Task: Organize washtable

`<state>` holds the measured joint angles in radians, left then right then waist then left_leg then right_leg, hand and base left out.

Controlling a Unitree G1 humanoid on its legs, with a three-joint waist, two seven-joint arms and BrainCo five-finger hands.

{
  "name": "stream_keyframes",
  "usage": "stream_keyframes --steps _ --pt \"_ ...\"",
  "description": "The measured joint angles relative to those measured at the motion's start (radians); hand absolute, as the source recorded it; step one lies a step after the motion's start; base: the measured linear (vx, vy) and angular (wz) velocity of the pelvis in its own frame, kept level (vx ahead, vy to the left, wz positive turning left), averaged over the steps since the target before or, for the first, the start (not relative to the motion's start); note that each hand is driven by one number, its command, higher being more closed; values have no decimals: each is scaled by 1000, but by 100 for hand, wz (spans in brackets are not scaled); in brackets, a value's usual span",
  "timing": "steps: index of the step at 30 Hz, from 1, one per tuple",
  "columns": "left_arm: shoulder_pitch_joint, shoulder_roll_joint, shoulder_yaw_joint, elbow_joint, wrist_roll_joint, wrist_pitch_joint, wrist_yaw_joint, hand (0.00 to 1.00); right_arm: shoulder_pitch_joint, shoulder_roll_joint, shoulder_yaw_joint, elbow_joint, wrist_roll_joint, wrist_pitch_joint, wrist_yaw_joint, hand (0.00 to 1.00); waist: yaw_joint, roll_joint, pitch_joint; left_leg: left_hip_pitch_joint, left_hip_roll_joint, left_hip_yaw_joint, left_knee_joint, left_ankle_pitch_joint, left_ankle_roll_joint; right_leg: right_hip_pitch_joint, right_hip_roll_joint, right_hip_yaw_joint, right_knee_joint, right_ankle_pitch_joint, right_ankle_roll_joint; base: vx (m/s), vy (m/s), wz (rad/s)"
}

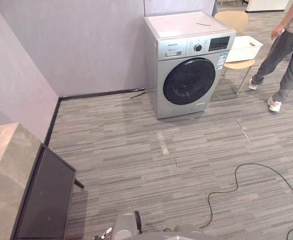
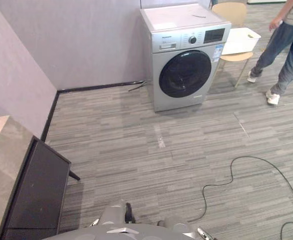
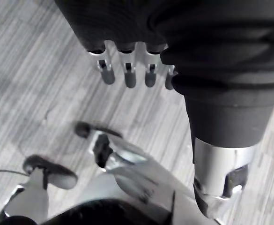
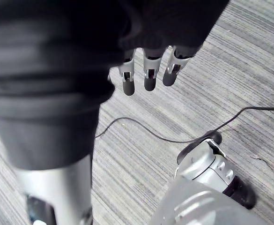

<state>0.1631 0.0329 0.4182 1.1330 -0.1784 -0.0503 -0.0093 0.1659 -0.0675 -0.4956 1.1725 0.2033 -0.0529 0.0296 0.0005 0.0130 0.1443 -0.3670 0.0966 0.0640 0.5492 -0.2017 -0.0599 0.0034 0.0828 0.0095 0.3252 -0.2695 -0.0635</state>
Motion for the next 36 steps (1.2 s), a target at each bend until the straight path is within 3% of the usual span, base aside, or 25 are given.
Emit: stream_keyframes --steps 1,4,5,6,7,8,9,11,12,13,15,17,18,20,22,23,24,25,26,27,29,31,32,35,36 --pt "9 -15 15 -5 0 -1 2 0 -1 -1 27 -8 7 -3 0 0 17 3 -6 11 -21 -74 -163 39 -15 14 4 36 7 -33 -3 360 -9 -78" --pt "34 -30 17 -36 -1 -2 4 0 2 -1 69 -63 13 -7 1 0 42 7 -25 6 -13 -122 -223 106 -18 22 5 123 88 -132 1 521 120 -98" --pt "46 -20 17 -37 -2 -2 3 0 19 8 79 -74 13 -8 2 0 47 -15 -52 24 -32 -83 -194 165 -16 39 -25 162 111 -171 26 747 71 -106" --pt "50 8 18 -34 -2 -2 3 0 23 26 91 -74 13 -8 3 0 43 -55 -71 67 -60 -27 -186 139 -10 27 -65 174 233 -185 49 744 39 -100" --pt "47 16 16 -33 -2 -2 4 0 20 35 90 -78 14 -10 8 0 40 -71 -73 88 -66 0 -181 125 1 -19 -84 156 337 -163 81 626 -27 -84" --pt "34 25 7 -33 -2 -2 3 0 15 39 74 -78 14 -11 15 0 32 -79 -71 144 -65 37 -181 95 12 -78 -116 102 504 -67 149 437 14 -64" --pt "22 36 -16 -34 -2 -2 3 0 12 45 55 -74 14 -10 17 0 28 -78 -70 197 -61 49 -199 76 19 -103 -142 58 597 8 170 430 -13 -63" --pt "-4 50 -66 -33 2 -2 4 0 9 44 47 -73 14 -10 17 0 20 -67 -62 329 -41 94 -278 70 25 -139 -202 -53 684 -15 104 282 -78 -76" --pt "-12 43 -76 -34 5 -2 3 0 3 33 51 -75 14 -11 17 0 19 -43 -58 425 -3 139 -352 70 24 -160 -215 -128 661 -46 66 93 -126 -133" --pt "-23 38 -88 -31 2 -2 2 0 -8 26 48 -73 14 -17 16 0 10 -25 -59 504 40 195 -417 71 24 -204 -217 -200 565 -54 60 -4 -101 -119" --pt "-48 41 -105 -11 1 -3 0 0 -18 30 34 -70 14 -23 15 0 -1 -26 -57 553 65 252 -459 70 23 -242 -230 -262 396 -38 85 -156 -68 -96" --pt "-79 31 -113 5 2 -2 0 0 -24 33 13 -65 14 -22 13 0 -17 -26 -57 603 73 318 -505 42 -10 -274 -243 -309 164 42 100 -100 -91 -81" --pt "-85 11 -109 12 3 -2 1 0 -15 30 -3 -43 14 -20 11 0 -23 -14 -50 643 81 335 -518 27 -40 -278 -227 -315 155 151 56 215 -237 -82" --pt "-85 -23 -72 2 2 -5 -2 0 -10 27 -29 -32 18 -17 10 0 -22 5 -57 642 114 332 -431 34 -29 -279 -186 -287 174 101 41 319 -343 -79" --pt "-91 -38 -13 -17 0 -4 -3 0 4 28 -47 -38 19 -8 10 0 -50 18 -47 538 192 234 -118 38 -32 -229 -137 -271 165 54 9 343 -360 -40" --pt "-91 -46 5 -22 -2 -3 -4 0 11 28 -59 -42 19 -7 11 0 -52 21 -45 498 213 193 -17 61 -31 -215 -121 -268 164 46 -4 387 -280 -46" --pt "-86 -68 55 -43 -12 -3 -7 0 25 26 -60 -55 19 -6 10 0 -44 40 -48 419 233 100 170 167 -27 -183 -86 -243 164 24 -30 406 -236 -77" --pt "-74 -72 67 -44 -14 -3 -7 0 25 27 -57 -75 20 -5 10 0 -36 42 -46 339 233 21 360 241 -28 -148 -56 -209 160 -1 -52 413 -212 -88" --pt "-70 -73 75 -48 -15 -6 -9 0 21 26 -54 -77 22 -7 10 0 -35 44 -45 302 227 -5 451 231 -28 -127 -41 -191 154 -12 -64 412 -173 -102" --pt "-67 -72 83 -55 -26 -7 -7 0 11 24 -47 -79 23 -8 10 0 -27 43 -44 230 190 -45 596 195 -28 -77 -16 -147 131 -27 -80 322 -111 -86" --pt "-59 -61 70 -59 -48 -10 -7 0 -4 24 -16 -77 30 -8 9 0 -6 28 -43 141 115 -49 644 114 -26 -6 -2 -75 75 -30 -83 390 -96 -114" --pt "-48 -50 44 -82 -55 -25 -7 0 -27 21 21 -78 54 -9 6 0 11 12 -40 47 64 8 434 12 -1 85 -1 6 -5 -19 -66 126 14 -118" --pt "-43 -35 42 -81 -55 -25 -7 0 -36 23 55 -81 54 -11 6 0 10 7 -41 29 48 29 277 8 3 121 -3 33 -41 -19 -63 -190 88 -79" --pt "-36 -38 33 -77 -55 -26 0 0 -65 27 49 -76 53 -16 9 0 19 1 -42 45 -16 -10 -243 72 -19 197 -24 102 -113 -43 -36 -128 142 -77" --pt "-28 -31 25 -67 -56 -24 1 0 -66 29 55 -73 53 -23 9 0 26 -2 -44 27 -39 -48 -302 101 -14 231 -39 139 -119 -77 -26 330 253 -102"
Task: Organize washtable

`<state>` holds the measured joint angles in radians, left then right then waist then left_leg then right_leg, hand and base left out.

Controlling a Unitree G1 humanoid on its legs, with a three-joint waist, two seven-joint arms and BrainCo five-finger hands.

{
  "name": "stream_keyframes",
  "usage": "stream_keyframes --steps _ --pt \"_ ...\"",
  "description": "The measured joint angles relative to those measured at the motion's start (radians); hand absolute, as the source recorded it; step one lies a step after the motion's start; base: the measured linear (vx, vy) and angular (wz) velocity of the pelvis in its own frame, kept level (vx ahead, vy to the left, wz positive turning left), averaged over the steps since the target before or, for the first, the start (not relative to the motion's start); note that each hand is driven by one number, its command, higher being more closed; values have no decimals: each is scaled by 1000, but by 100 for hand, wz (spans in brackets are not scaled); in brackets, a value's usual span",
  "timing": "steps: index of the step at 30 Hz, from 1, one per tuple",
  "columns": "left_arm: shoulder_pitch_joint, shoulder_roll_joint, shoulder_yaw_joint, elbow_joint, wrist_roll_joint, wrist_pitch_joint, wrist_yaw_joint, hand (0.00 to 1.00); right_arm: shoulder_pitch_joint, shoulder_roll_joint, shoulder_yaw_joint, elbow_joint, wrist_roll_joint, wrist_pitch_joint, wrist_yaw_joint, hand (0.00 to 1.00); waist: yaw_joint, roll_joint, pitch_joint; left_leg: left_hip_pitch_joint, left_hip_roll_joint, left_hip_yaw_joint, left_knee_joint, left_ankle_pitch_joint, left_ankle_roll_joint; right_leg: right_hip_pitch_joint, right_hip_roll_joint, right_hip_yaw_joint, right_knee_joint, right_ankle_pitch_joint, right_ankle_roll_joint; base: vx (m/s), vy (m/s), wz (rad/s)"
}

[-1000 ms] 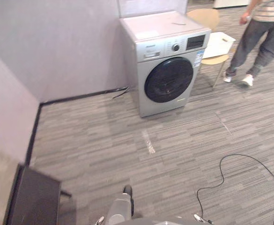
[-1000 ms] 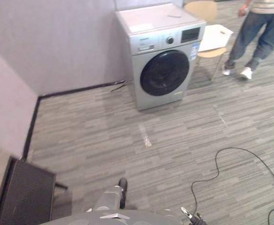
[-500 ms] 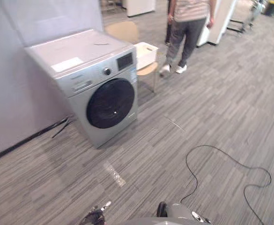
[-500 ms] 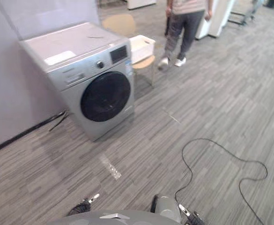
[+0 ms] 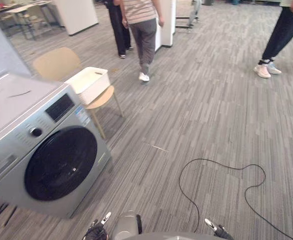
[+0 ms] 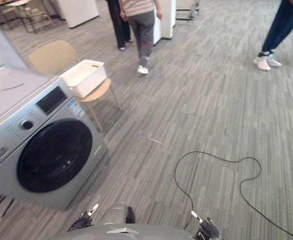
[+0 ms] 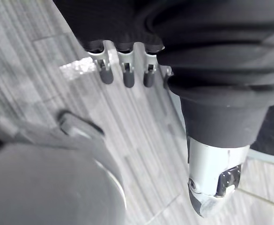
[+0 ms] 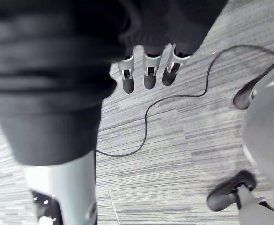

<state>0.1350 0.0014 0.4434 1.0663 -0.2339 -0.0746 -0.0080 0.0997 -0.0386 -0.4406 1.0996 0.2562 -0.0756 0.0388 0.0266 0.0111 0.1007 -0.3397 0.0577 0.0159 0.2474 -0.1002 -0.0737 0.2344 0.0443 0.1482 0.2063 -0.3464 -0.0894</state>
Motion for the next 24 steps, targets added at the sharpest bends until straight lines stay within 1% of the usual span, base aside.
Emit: stream_keyframes --steps 1,2,3,4,5,6,7,8,9,10,12,13,14,15,16,17,18,19,20,21,22,23,24 --pt "26 10 -1 0 0 1 1 0 15 12 11 -1 0 0 0 0 14 -25 -19 3 -15 26 45 74 24 33 -36 33 13 -32 15 502 239 -91" --pt "42 12 -2 3 2 1 2 0 32 18 5 1 0 0 1 0 13 -22 -42 4 -21 39 66 101 31 34 -47 48 37 -39 25 692 225 -72" --pt "50 25 2 3 -1 1 2 0 46 29 -1 1 -1 2 1 0 12 -56 -64 9 -47 71 120 73 64 -3 -77 53 160 -51 50 645 172 -53" --pt "39 50 -13 24 5 0 1 0 53 51 -26 6 -2 3 5 0 13 -91 -61 53 -77 101 128 23 73 -87 -95 54 401 -22 98 581 151 -45" --pt "26 64 -21 34 6 0 1 0 48 62 -52 7 -3 3 6 0 10 -104 -52 81 -90 112 128 3 85 -136 -103 53 525 29 146 416 103 -27" --pt "9 94 -67 53 6 5 3 0 39 70 -81 12 -3 2 8 0 -9 -110 -37 138 -105 117 129 -31 100 -220 -115 39 747 180 245 280 72 2" --pt "2 114 -126 77 7 8 7 0 43 62 -81 12 -2 1 9 0 -32 -99 -26 205 -104 111 119 -59 111 -287 -142 -35 886 183 230 224 47 2" --pt "-1 117 -142 83 8 9 10 0 44 54 -81 11 -3 1 10 0 -37 -92 -19 250 -101 112 100 -64 114 -315 -161 -75 920 162 196 120 -6 -19" --pt "-10 116 -178 98 8 14 14 0 45 38 -81 12 -2 0 11 0 -33 -64 -6 361 -80 122 19 -64 113 -360 -177 -145 893 116 135 -54 -11 -54" --pt "-23 105 -210 100 8 12 14 0 45 19 -71 10 -2 -1 11 0 -31 -31 2 473 -48 144 -86 -59 106 -407 -181 -226 756 68 113 -135 -7 -58" --pt "-41 103 -212 100 7 7 14 0 47 20 -73 10 -2 -4 12 0 -43 -29 3 524 -40 149 -136 -63 102 -451 -188 -267 602 67 119 -236 9 -25" --pt "-70 95 -214 101 8 7 14 0 49 21 -74 11 -1 -4 13 0 -49 -32 4 549 -37 148 -159 -83 92 -491 -192 -288 409 93 144 -363 20 2" --pt "-95 75 -217 109 8 3 13 0 55 21 -81 17 -1 2 11 0 -48 -32 4 562 -33 146 -161 -112 81 -498 -192 -297 175 174 147 -333 2 8" --pt "-102 53 -211 109 9 2 12 0 61 21 -84 37 -1 2 11 0 -51 -31 7 581 -29 143 -151 -142 68 -501 -191 -296 80 277 131 -118 -52 11" --pt "-104 48 -205 102 22 -1 9 0 71 18 -87 43 -1 5 8 0 -57 -25 3 593 -19 138 -145 -160 64 -496 -184 -296 80 332 127 226 -165 6" --pt "-90 21 -183 99 26 -1 -2 0 87 4 -69 41 -2 15 3 0 -70 10 -14 618 21 141 -144 -181 48 -510 -141 -297 129 336 80 453 -243 -6" --pt "-82 11 -126 95 28 0 -6 0 85 -1 -42 41 -4 16 4 0 -71 3 -20 598 30 143 -50 -179 47 -511 -135 -291 177 290 50 447 -276 -13" --pt "-85 8 -105 88 28 1 -7 0 84 -2 -45 41 -4 17 4 0 -72 4 -20 564 42 134 32 -178 47 -503 -133 -296 186 286 44 364 -280 -11" --pt "-88 -3 -71 81 27 2 -8 0 84 -5 -50 38 -4 17 5 0 -75 12 -18 515 69 121 178 -168 49 -479 -120 -308 188 268 42 285 -320 -11" --pt "-88 -18 -31 68 26 3 -10 0 88 -12 -56 37 -3 18 6 0 -72 25 -9 446 106 98 377 -111 54 -432 -99 -324 187 239 29 290 -375 -12" --pt "-85 -22 -8 67 25 3 -13 0 84 -19 -44 31 -4 22 6 0 -70 36 -6 371 136 61 565 27 48 -377 -71 -330 184 194 2 217 -333 -18" --pt "-76 -21 -11 68 25 4 -14 0 86 -22 -31 26 -3 21 6 0 -68 32 -3 342 140 48 643 126 29 -347 -57 -322 178 168 -19 165 -303 -21" --pt "-58 -5 -19 66 23 4 -17 0 79 -23 -27 20 -3 21 6 0 -68 30 3 274 138 4 800 216 13 -279 -33 -306 161 134 -51 267 -231 -34"
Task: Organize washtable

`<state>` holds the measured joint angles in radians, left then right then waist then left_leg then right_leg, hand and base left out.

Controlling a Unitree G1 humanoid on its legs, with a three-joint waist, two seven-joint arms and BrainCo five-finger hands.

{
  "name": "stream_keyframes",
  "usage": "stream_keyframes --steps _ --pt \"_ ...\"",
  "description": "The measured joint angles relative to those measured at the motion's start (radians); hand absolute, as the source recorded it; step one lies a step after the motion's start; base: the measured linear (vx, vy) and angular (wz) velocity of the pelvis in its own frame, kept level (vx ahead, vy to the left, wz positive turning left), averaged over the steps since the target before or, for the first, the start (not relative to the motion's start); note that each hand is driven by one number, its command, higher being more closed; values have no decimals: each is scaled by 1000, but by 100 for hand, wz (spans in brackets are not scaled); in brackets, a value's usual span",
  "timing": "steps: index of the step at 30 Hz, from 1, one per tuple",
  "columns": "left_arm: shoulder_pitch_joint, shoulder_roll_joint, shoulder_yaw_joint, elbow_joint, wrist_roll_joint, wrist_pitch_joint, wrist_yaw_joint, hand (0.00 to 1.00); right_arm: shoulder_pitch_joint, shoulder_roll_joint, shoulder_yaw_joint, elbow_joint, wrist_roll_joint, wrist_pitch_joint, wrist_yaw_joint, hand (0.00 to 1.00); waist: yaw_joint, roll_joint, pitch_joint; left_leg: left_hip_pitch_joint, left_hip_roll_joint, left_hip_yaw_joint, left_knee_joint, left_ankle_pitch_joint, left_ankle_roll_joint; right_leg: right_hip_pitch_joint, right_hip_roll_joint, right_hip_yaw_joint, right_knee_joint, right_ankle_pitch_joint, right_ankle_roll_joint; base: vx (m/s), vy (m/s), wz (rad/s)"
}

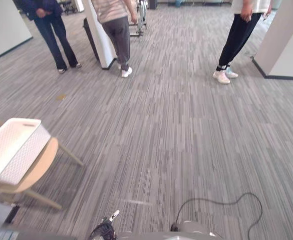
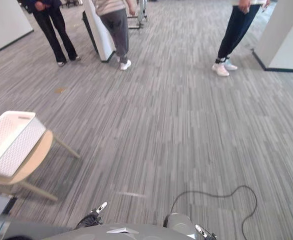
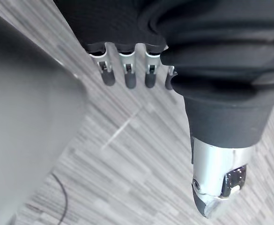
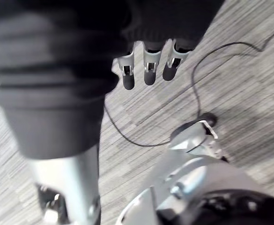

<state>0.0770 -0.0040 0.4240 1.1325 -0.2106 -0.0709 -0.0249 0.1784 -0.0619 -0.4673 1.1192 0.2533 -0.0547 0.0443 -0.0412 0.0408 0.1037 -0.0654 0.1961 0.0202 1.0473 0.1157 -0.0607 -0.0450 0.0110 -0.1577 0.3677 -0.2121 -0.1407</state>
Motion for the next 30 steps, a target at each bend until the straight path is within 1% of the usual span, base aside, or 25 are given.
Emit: stream_keyframes --steps 1,2,3,4,5,6,7,9,10,11,12,13,14,15,16,17,18,20,21,22,23,24,25,26,30 --pt "-1 17 -38 1 0 -1 -2 0 -17 -2 4 0 1 0 -1 0 8 -4 7 -65 -19 1 112 -89 6 59 13 26 -16 -20 -25 311 -192 -42" --pt "-1 25 -51 0 -2 -3 -3 0 -26 -2 12 0 1 -1 -1 0 14 -9 10 -93 -33 15 129 -134 13 87 13 40 -28 -25 -31 304 -100 -76" --pt "-2 28 -79 -11 -2 -7 -4 0 -44 -5 28 15 2 -5 0 0 32 -14 10 -147 -48 63 97 -218 25 138 14 76 -61 -26 -31 53 -30 -98" --pt "0 41 -88 -27 -2 -10 -2 0 -73 -5 43 12 3 -11 0 0 43 -14 9 -210 -56 99 -5 -271 35 174 12 106 -102 -42 -30 21 -3 -97" --pt "2 46 -104 -36 -5 -13 -2 0 -82 -5 56 11 2 -13 -1 0 46 -15 10 -240 -60 110 -85 -281 35 191 10 116 -119 -51 -23 -35 24 -69" --pt "3 55 -121 -40 -8 -19 -2 0 -87 -6 80 11 3 -16 0 0 48 -22 7 -272 -71 133 -329 -278 30 219 3 123 -147 -66 -9 -63 29 -35" --pt "6 57 -121 -39 -9 -21 3 0 -85 -5 84 15 3 -21 -1 0 46 -25 7 -259 -88 152 -665 -227 9 252 -6 126 -166 -91 -1 -139 44 -21" --pt "7 52 -118 -38 -11 -21 12 0 -78 -8 68 23 2 -22 -4 0 52 -14 10 -277 -92 137 -867 -190 -11 318 -3 138 -188 -141 22 49 109 -17" --pt "11 56 -117 -37 -11 -21 13 0 -73 -7 69 23 2 -21 -4 0 57 -24 9 -281 -95 143 -854 -175 3 345 -15 146 -187 -163 27 480 156 -40" --pt "35 79 -118 -28 -5 -18 14 0 -51 1 68 24 1 -21 -4 0 61 -50 -16 -274 -119 169 -791 -100 31 372 -41 177 -136 -177 28 689 207 -33" --pt "56 92 -117 4 0 -12 14 0 -38 7 65 25 0 -22 -1 0 48 -80 -51 -270 -152 165 -764 -55 75 301 -72 202 44 -163 54 716 220 -19" --pt "57 100 -117 18 1 -9 13 0 -36 13 54 30 0 -22 0 0 45 -91 -58 -257 -174 161 -757 -52 91 264 -90 206 154 -139 94 655 271 25" --pt "44 139 -153 47 4 -1 11 0 -40 35 -6 72 -1 -19 0 0 37 -130 -49 -187 -234 160 -759 -113 124 173 -128 228 427 26 246 450 195 46" --pt "43 149 -172 52 12 4 8 0 -35 42 -20 82 0 -15 0 0 29 -134 -44 -159 -250 144 -762 -133 131 146 -130 237 517 133 303 507 225 70" --pt "42 163 -210 68 45 15 2 0 -27 45 -22 97 0 -7 3 0 19 -131 -38 -83 -277 122 -776 -161 134 58 -152 221 713 167 298 318 138 47" --pt "42 163 -217 74 51 21 0 0 -26 43 -22 94 0 -7 6 0 20 -125 -35 -44 -281 118 -794 -170 138 25 -163 207 763 148 269 304 128 38" --pt "41 158 -225 83 75 31 -8 0 -29 36 -20 83 0 -8 11 0 18 -107 -28 38 -282 103 -839 -176 141 -26 -165 185 789 94 216 139 58 16" --pt "41 146 -231 82 108 31 -14 0 -27 29 -20 61 1 -8 17 0 16 -81 -14 135 -270 76 -912 -176 141 -55 -161 142 682 11 196 98 52 31" --pt "42 137 -225 82 112 33 -14 0 -29 25 -20 56 2 -9 20 0 19 -67 -11 183 -259 60 -952 -177 139 -76 -164 109 544 -34 184 243 -1 51" --pt "44 127 -203 82 112 36 -14 0 -29 23 -13 47 2 -9 20 0 19 -57 -9 217 -247 44 -976 -190 126 -87 -174 79 384 -45 184 322 -31 51" --pt "46 122 -183 81 112 38 -14 0 -28 24 -7 43 2 -8 20 0 20 -56 -10 227 -242 36 -978 -202 117 -88 -179 76 301 -43 186 355 -96 57" --pt "50 117 -150 78 111 38 -14 0 -24 28 13 22 2 -8 19 0 24 -62 -12 240 -239 18 -973 -223 104 -83 -193 80 145 -23 204 305 -157 53" --pt "57 113 -125 67 112 37 -15 0 -12 29 43 16 2 -9 17 0 27 -71 -11 246 -238 -2 -951 -251 90 -62 -195 107 0 45 205 231 -148 40" --pt "80 47 -39 44 119 28 -14 0 3 -47 192 21 2 -11 16 0 50 -18 -25 298 -104 71 -1015 -272 -7 46 -77 50 -222 194 196 98 -84 19" --pt "80 47 -40 44 119 28 -14 0 3 -47 192 22 2 -11 16 0 50 -18 -25 298 -104 71 -1020 -272 -7 46 -77 50 -223 194 196 0 0 0"
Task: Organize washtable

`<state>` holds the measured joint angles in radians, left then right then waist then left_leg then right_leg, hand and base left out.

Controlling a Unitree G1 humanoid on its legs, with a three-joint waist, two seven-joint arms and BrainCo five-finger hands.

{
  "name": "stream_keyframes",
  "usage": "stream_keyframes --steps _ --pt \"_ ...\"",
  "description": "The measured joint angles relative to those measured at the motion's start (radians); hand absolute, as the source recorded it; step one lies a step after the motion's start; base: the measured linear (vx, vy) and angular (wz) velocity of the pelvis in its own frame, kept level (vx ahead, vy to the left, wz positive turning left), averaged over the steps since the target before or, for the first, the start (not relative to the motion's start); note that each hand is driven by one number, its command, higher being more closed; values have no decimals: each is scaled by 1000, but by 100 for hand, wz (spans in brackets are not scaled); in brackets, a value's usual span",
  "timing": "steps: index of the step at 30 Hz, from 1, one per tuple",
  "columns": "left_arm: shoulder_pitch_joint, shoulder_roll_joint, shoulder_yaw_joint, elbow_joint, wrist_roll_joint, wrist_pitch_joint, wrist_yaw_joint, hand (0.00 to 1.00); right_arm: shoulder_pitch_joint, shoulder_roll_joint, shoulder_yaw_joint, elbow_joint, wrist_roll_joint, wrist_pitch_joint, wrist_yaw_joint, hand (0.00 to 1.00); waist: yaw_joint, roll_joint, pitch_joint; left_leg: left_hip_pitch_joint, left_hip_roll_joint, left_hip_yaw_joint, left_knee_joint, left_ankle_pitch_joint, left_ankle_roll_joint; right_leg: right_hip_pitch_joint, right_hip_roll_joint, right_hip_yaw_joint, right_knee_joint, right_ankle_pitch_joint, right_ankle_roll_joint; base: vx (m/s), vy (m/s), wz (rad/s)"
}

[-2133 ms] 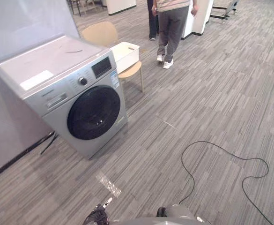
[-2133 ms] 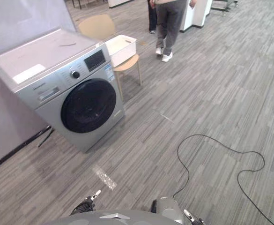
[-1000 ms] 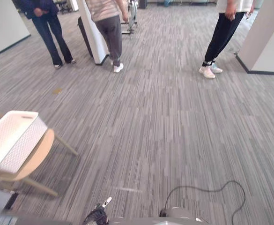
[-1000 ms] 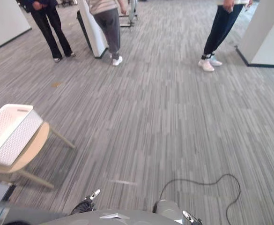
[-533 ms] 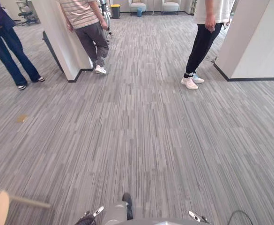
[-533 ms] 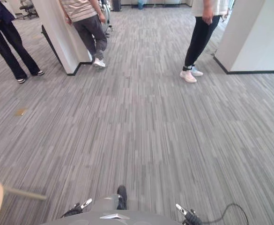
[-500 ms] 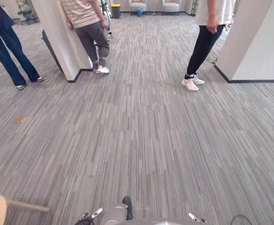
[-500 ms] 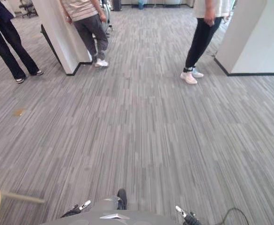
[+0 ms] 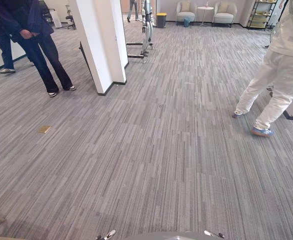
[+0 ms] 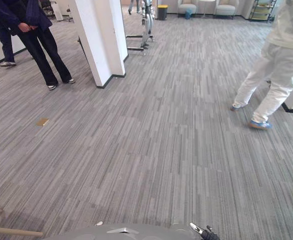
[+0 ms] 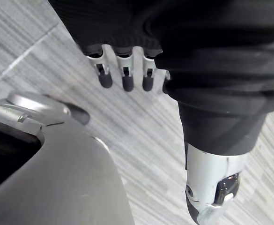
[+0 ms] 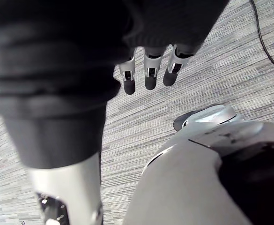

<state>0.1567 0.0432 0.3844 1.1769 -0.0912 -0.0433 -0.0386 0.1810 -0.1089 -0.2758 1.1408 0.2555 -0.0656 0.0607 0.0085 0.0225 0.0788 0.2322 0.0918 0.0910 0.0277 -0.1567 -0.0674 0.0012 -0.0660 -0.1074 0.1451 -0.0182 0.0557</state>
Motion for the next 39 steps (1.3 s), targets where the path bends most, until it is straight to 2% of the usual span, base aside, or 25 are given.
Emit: stream_keyframes --steps 9,12,14,15,16,17,18,19,20,21,23,24,25,26,27,28,30,31,32,33,34,36,37,38,39 --pt "-41 48 -161 29 1 -9 11 0 -17 -1 -45 50 1 3 -5 0 -2 -4 -3 -53 0 -23 -19 2 0 -31 0 -16 -34 11 0 23 1 5" --pt "-61 75 -221 42 2 -8 27 0 -27 10 -91 50 2 3 -19 0 -22 -8 -1 -103 -1 -25 25 -45 -3 -135 -6 -10 123 -82 -16 83 -64 0" --pt "-68 84 -210 44 2 -8 31 0 -25 20 -116 52 8 4 -19 0 -25 -20 17 -143 20 -12 162 -134 -30 -187 7 15 265 -180 -33 163 -108 -18" --pt "-55 73 -158 44 2 -8 31 0 -21 27 -131 51 11 4 -20 0 -22 -24 13 -159 39 0 281 -163 -49 -181 21 32 294 -217 -44 245 -130 -27" --pt "-48 67 -72 27 0 -8 30 0 -19 42 -148 48 17 4 -21 0 -24 -31 23 -275 62 8 572 -164 -44 -180 26 40 342 -260 -51 307 -156 -32" --pt "-44 39 -19 -5 -8 -9 30 0 -11 47 -167 45 21 3 -21 0 -21 -37 29 -403 78 -24 848 -59 -1 -157 33 47 369 -280 -61 224 -173 -33" --pt "-41 37 -12 -18 -22 -12 30 0 -9 49 -165 39 22 3 -22 0 -10 -46 41 -451 83 -45 963 -3 -3 -140 35 48 379 -296 -71 232 -121 -39" --pt "-36 27 -20 -42 -31 -20 30 0 -7 45 -160 37 32 2 -23 0 1 -24 45 -525 85 -73 1109 -7 4 -113 43 53 392 -332 -93 182 -48 -26" --pt "-34 28 -29 -43 -39 -25 29 0 -7 42 -161 37 38 2 -23 0 -1 -19 46 -561 82 -76 1139 -19 14 -98 43 54 392 -346 -95 281 -36 -17" --pt "-33 31 -35 -42 -42 -30 29 0 -11 39 -165 36 38 2 -23 0 0 -19 46 -613 64 -68 1116 -47 16 -68 35 64 384 -370 -93 335 -6 -9" --pt "-35 31 -43 -48 -42 -31 30 0 -29 41 -158 32 38 3 -25 0 2 -22 45 -652 39 -57 924 -60 13 -28 23 86 358 -397 -88 384 39 -25" --pt "-26 31 -42 -49 -43 -31 31 0 -49 40 -143 21 38 3 -28 0 5 -24 44 -663 38 -54 745 -54 5 -5 17 110 339 -411 -81 438 127 -52" --pt "-17 30 -43 -48 -44 -30 34 0 -59 40 -125 -11 40 -1 -30 0 5 -25 41 -648 38 -56 499 -31 -15 10 6 125 314 -423 -67 535 195 -67" --pt "-11 31 -44 -48 -46 -30 38 0 -73 40 -134 -11 40 -11 -30 0 6 -31 44 -637 32 -64 357 36 -25 28 -5 151 301 -442 -55 564 225 -67" --pt "-4 38 -42 -38 -50 -30 41 0 -82 42 -160 -4 40 -13 -30 0 12 -47 35 -623 14 -45 354 112 -32 47 -25 180 286 -467 -66 703 256 -60" --pt "12 46 -41 -21 -49 -30 48 0 -81 55 -179 1 40 -14 -32 0 15 -69 -7 -635 -28 -25 412 99 -11 66 -69 212 251 -478 -59 801 234 -46" --pt "5 65 -38 8 -49 -29 55 0 -76 63 -241 20 39 -12 -27 0 5 -103 -36 -641 -76 12 519 -2 34 76 -114 271 317 -447 -30 786 278 -2" --pt "-2 78 -48 13 -48 -28 56 0 -73 62 -298 49 39 -10 -26 0 -5 -118 -37 -607 -120 21 550 -61 59 56 -132 309 464 -411 -10 659 284 31" --pt "-12 88 -70 14 -48 -29 57 0 -67 62 -328 59 39 -10 -26 0 -8 -128 -26 -557 -147 26 547 -99 76 22 -136 334 620 -334 2 576 211 31" --pt "-16 97 -90 12 -48 -29 58 0 -65 59 -328 80 38 -9 -24 0 -10 -135 -19 -499 -171 30 527 -121 93 -27 -138 341 772 -203 11 415 105 17" --pt "-26 106 -122 9 -51 -29 59 0 -60 59 -327 87 39 -9 -19 0 -25 -128 -11 -435 -188 23 494 -139 109 -78 -134 334 908 -129 18 358 13 9" --pt "-51 107 -194 8 -52 -28 60 0 -60 57 -324 84 39 -9 -13 0 -32 -94 20 -263 -184 -2 398 -162 140 -205 -97 262 1096 -198 -57 204 -97 -16" --pt "-58 100 -204 8 -52 -28 59 0 -57 56 -324 80 39 -9 -13 0 -33 -85 30 -214 -170 -3 354 -169 140 -249 -76 236 1100 -225 -62 -17 -161 -35" --pt "-88 83 -222 7 -51 -29 59 0 -47 57 -324 69 39 -11 -8 0 -44 -43 41 -119 -134 -3 283 -186 129 -358 -25 167 1028 -269 -42 -114 -145 -22" --pt "-109 76 -217 6 -51 -29 58 0 -45 60 -316 69 39 -9 -7 0 -50 -35 53 -63 -123 -5 239 -192 135 -404 -15 135 949 -272 -33 -159 -132 -9"
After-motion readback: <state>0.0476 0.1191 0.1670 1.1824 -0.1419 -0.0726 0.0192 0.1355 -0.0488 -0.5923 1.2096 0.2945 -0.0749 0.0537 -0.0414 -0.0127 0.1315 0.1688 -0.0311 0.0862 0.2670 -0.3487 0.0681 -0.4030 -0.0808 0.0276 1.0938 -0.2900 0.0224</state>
